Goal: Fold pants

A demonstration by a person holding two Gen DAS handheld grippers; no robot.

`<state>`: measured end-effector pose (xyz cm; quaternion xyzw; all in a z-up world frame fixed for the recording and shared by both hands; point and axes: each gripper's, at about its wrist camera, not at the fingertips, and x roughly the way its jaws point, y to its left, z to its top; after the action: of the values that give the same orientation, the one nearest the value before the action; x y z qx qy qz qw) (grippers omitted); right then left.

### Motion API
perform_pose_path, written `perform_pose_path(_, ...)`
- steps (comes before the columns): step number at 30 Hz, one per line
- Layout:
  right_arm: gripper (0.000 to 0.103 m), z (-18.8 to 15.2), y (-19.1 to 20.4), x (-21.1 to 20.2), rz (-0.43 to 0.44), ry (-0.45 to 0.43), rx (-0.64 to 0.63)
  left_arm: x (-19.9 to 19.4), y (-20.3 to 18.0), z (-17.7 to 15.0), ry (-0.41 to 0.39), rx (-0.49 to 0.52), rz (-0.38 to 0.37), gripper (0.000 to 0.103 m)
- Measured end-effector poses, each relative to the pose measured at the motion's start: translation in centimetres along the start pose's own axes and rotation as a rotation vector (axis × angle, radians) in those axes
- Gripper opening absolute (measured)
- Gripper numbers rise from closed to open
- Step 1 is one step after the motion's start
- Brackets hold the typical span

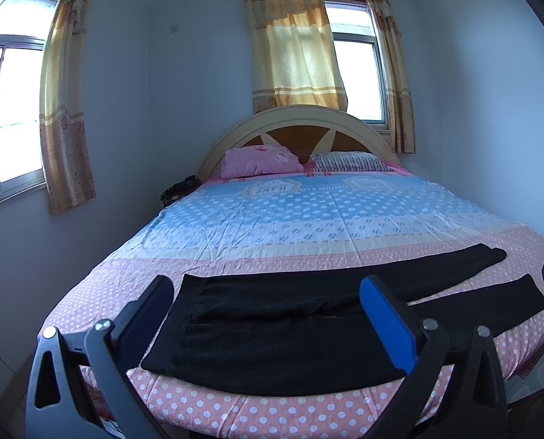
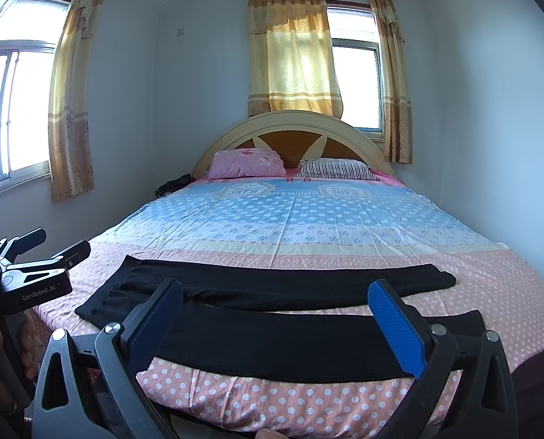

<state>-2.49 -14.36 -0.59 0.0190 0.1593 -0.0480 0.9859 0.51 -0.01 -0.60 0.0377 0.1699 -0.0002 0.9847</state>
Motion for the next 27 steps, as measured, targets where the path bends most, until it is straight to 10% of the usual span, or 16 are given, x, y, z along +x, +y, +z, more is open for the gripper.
perform_pose_path(27, 0.102, -2.1, -4.1, 7.1, 0.063, 0.124, 0.026, 4.3, 1.4, -1.4, 0.104, -0.015, 0.008, 0.103)
